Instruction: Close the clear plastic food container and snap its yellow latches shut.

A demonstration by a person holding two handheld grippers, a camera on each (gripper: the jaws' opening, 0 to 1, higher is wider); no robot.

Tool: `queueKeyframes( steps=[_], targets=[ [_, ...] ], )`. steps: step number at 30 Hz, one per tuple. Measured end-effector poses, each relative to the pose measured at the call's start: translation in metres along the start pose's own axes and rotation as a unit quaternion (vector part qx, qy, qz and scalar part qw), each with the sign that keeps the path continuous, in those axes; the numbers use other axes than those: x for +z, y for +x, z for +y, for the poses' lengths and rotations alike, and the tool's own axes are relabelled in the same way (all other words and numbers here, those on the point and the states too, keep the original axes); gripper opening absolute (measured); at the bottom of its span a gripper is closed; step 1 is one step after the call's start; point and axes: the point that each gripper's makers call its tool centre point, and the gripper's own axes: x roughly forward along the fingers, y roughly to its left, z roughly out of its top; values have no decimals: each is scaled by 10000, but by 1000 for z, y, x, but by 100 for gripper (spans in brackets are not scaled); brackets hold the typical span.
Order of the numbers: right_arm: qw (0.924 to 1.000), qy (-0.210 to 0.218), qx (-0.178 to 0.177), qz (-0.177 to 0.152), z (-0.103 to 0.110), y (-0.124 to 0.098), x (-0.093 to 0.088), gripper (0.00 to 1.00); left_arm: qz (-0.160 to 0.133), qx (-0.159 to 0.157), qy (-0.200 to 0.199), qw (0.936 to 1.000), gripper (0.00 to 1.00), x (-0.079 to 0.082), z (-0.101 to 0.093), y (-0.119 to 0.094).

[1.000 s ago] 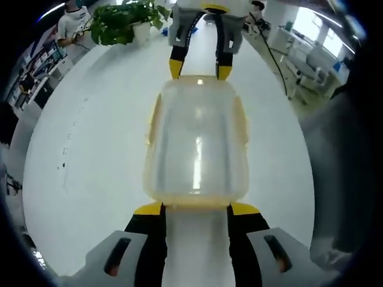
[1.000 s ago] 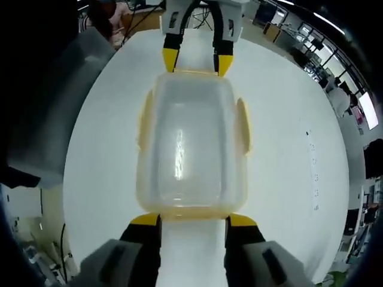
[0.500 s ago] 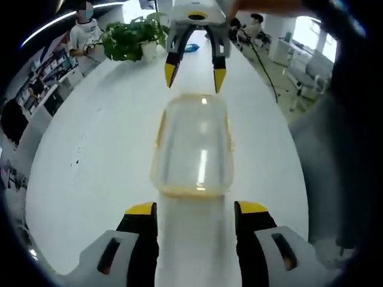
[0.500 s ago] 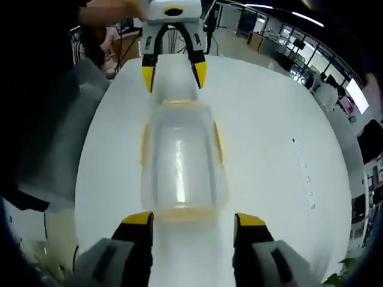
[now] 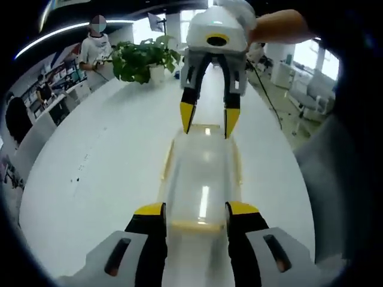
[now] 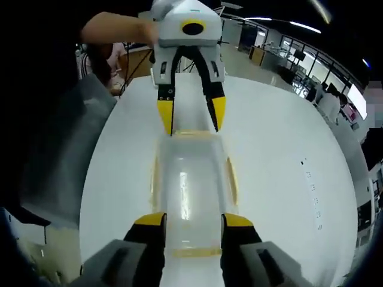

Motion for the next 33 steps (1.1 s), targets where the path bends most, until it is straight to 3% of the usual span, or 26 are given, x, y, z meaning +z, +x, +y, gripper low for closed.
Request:
queueKeyframes(
  steps=[5,9,24,33],
  targets=[
    [9999,-101,21,-46,-1,10,13,34,110,-236,124,9996,38,10,-8,18],
    [9999,-136,61,-78,-1,14,19,34,33,-340,225,9992,37,22,-12,26],
    [9996,-240,144,-56,-12,17,26,36,40,-427,248,9988,39,28,-22,34],
    [9990,-297,335,58,-16,17,27,43,110,-372,326,9987,40,23,-30,34]
  ],
)
